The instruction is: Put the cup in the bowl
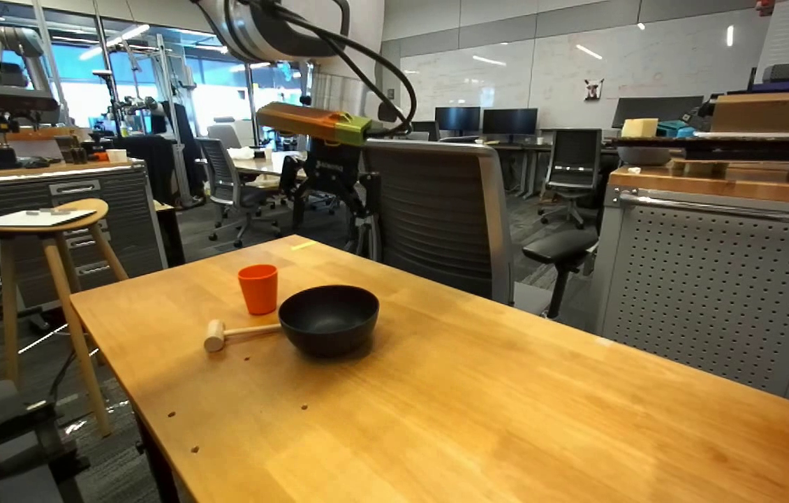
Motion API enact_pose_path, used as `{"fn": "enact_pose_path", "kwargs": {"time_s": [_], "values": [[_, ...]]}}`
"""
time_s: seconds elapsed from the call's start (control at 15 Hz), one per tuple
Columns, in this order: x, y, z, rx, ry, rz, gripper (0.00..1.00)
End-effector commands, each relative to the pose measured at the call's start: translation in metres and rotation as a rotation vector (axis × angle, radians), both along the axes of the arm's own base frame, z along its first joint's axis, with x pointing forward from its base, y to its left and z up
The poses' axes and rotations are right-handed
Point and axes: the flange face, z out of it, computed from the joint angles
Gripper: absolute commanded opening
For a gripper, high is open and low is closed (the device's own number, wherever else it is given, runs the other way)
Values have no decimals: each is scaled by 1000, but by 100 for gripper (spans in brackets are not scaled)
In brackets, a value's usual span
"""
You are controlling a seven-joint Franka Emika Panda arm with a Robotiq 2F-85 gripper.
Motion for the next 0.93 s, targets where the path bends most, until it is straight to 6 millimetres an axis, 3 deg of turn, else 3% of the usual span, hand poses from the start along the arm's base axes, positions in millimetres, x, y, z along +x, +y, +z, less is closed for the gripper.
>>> {"fn": "enact_pose_path", "kwargs": {"time_s": [0.0, 0.33, 0.6, 0.87], "values": [[49, 42, -34, 46, 114, 152, 100], [77, 113, -72, 57, 284, 315, 100], [100, 152, -86, 21, 313, 421, 100], [123, 178, -100, 35, 286, 494, 100]]}}
